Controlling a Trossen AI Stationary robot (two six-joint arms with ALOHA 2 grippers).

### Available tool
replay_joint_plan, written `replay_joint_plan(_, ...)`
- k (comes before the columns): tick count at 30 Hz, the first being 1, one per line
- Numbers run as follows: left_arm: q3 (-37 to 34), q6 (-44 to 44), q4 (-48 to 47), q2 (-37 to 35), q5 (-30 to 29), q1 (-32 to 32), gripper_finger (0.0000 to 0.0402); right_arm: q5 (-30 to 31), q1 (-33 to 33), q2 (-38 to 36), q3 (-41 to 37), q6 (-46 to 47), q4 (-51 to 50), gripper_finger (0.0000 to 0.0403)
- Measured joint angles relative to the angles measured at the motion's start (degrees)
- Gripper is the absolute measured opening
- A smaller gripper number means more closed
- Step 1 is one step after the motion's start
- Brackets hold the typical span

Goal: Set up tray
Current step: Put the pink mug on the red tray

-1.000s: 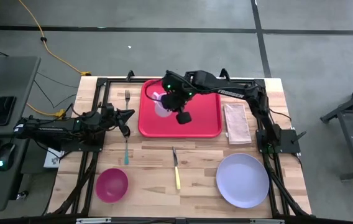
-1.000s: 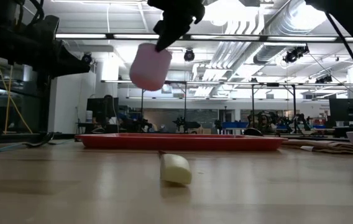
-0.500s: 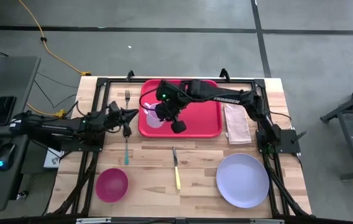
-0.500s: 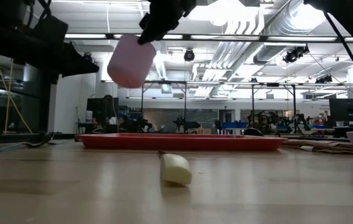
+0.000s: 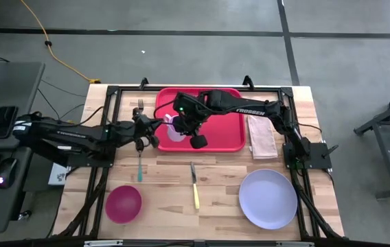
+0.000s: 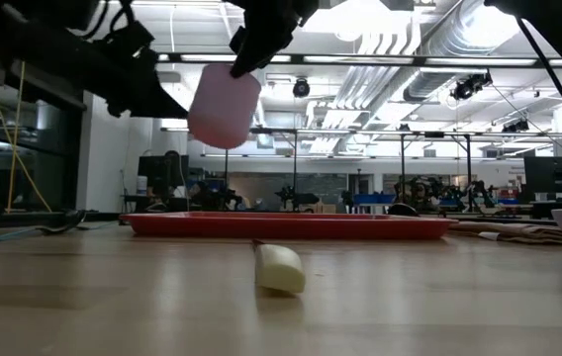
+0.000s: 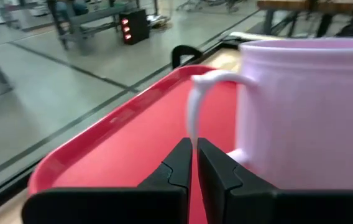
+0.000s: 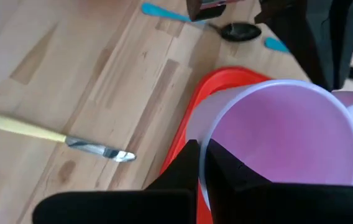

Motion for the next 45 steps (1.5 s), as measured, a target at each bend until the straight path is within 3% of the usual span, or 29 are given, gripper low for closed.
replay_joint_plan(8,1.7,0.2,-0.1,3.9,-1.6,0.0,0.0056,-0.2,0.0,0.0,0.0,0.7,-1.5,0.0)
replay_joint_plan(30,1.7,1.5,0.0,3.9,-2.1,0.0,0.0056,-0.1,-0.2,0.0,0.0,-0.8,-1.5,0.0)
replay_joint_plan(35,1.7,-0.7,0.0,3.9,-4.7,0.0,0.0057,-0.2,-0.2,0.0,0.0,-0.8,-1.5,0.0)
replay_joint_plan(38,1.7,-1.8,0.0,3.9,-4.8,0.0,0.0073,-0.1,-0.2,0.0,0.0,-0.7,-1.5,0.0)
replay_joint_plan(45,1.7,-4.4,0.0,3.9,-2.7,0.0,0.0151,1.0,-0.3,0.0,0.0,-0.7,-1.5,0.0)
